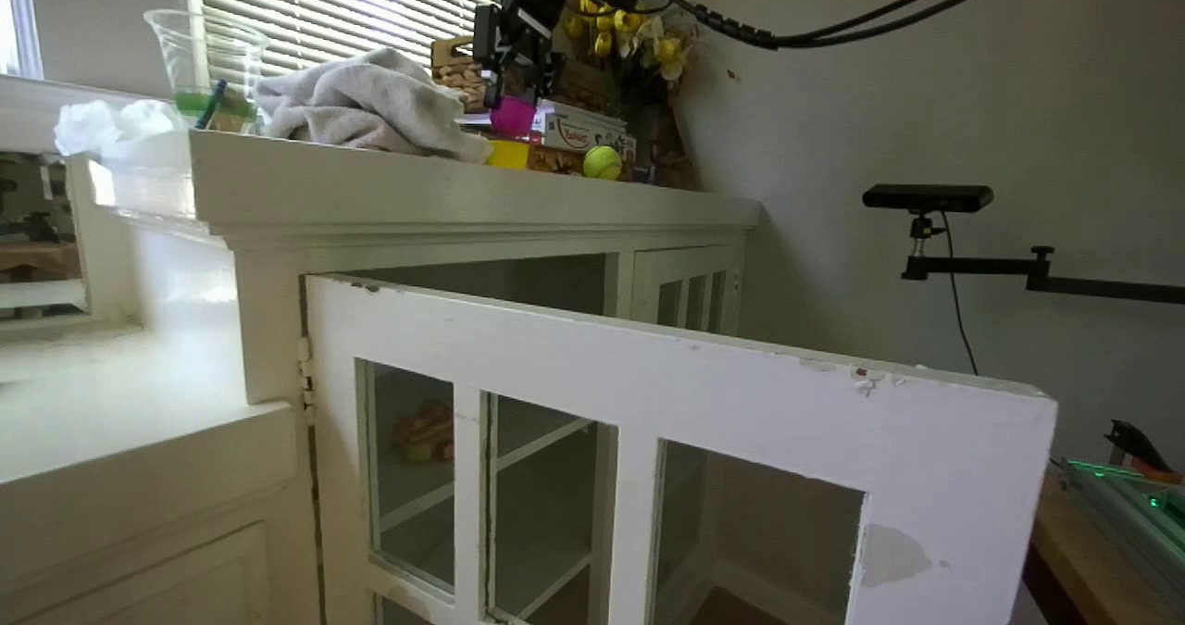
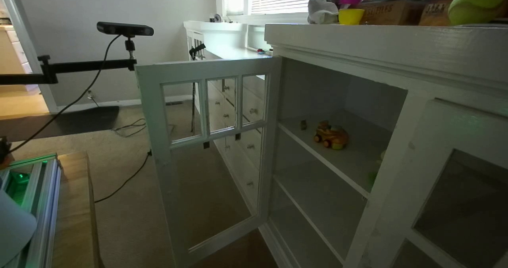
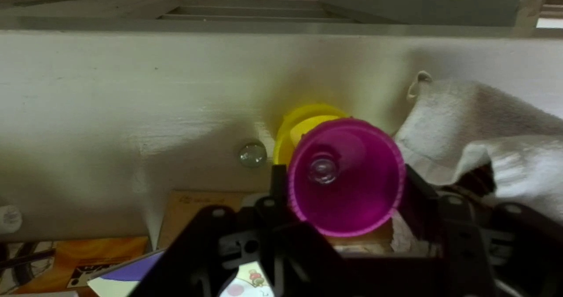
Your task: Put the pink bowl inside the yellow bowl
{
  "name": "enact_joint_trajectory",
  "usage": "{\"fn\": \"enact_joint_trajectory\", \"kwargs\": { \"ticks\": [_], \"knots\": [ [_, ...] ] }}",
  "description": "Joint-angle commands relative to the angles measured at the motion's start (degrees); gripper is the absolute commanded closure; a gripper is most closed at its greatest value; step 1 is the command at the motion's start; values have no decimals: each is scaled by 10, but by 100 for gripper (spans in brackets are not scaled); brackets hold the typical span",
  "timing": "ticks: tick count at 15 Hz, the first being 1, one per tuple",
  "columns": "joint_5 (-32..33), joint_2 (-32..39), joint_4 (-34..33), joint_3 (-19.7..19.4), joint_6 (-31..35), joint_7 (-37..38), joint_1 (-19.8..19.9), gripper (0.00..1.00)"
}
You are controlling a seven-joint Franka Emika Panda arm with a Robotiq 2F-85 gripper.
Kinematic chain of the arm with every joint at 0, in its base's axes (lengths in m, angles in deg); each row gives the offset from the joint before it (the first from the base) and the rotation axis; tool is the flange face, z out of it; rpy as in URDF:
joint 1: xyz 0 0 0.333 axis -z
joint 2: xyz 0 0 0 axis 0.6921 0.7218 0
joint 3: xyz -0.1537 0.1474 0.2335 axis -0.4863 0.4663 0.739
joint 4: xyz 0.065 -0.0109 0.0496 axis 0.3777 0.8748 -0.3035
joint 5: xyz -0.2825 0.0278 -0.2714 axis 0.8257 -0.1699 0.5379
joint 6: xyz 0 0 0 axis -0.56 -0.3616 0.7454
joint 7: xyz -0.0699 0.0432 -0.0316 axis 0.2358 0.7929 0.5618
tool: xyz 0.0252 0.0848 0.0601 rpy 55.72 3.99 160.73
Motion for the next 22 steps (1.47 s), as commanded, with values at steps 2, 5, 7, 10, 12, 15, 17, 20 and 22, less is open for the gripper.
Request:
{"fn": "enact_joint_trajectory", "kwargs": {
  "ticks": [2, 5, 7, 10, 12, 15, 17, 20, 22],
  "knots": [
    [-3, 3, 10, 3, 25, -16, 1, 63],
    [-1, 6, 10, 3, 28, -21, 1, 63],
    [1, 6, 11, 2, 29, -25, 0, 63],
    [3, 6, 13, 1, 28, -28, -1, 63],
    [8, 5, 15, 0, 28, -29, -2, 63],
    [10, 5, 17, -1, 26, -34, -1, 63],
    [13, 5, 20, -2, 24, -35, -2, 63],
    [14, 4, 27, -3, 27, -38, -2, 42],
    [14, 4, 29, -4, 28, -41, -2, 32]
  ]
}}
